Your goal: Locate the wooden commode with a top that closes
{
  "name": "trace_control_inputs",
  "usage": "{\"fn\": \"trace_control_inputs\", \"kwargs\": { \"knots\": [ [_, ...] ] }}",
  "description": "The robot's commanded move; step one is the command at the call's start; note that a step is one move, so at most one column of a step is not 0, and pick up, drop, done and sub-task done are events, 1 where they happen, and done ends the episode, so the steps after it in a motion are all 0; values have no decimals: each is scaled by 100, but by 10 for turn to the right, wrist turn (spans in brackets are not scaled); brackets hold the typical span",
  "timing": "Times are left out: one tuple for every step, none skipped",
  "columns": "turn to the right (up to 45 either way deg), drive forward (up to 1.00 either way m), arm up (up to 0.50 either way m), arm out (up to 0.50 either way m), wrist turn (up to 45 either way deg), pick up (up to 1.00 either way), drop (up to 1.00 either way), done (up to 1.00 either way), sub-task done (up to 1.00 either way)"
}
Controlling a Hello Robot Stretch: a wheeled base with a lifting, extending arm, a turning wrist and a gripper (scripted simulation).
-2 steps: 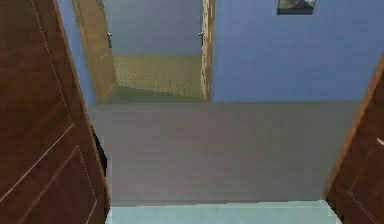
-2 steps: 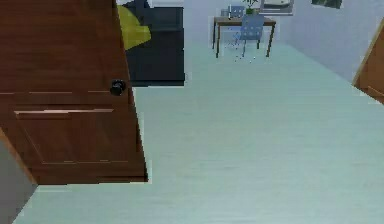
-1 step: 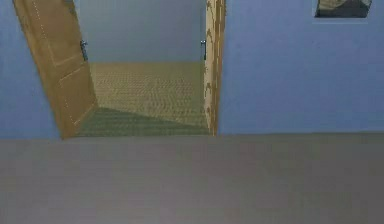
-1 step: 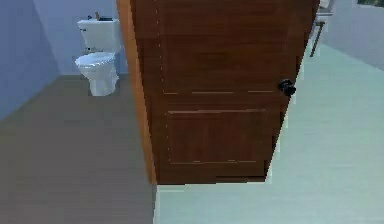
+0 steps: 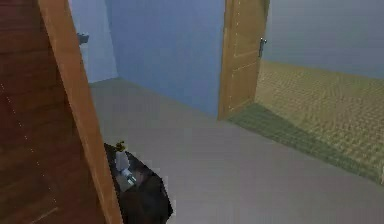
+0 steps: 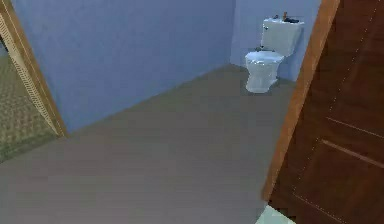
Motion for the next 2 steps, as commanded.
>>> {"fn": "trace_control_inputs", "kwargs": {
  "knots": [
    [-210,0,0,0,0,0,0,0,0],
    [0,0,0,0,0,0,0,100,0]
  ]
}}
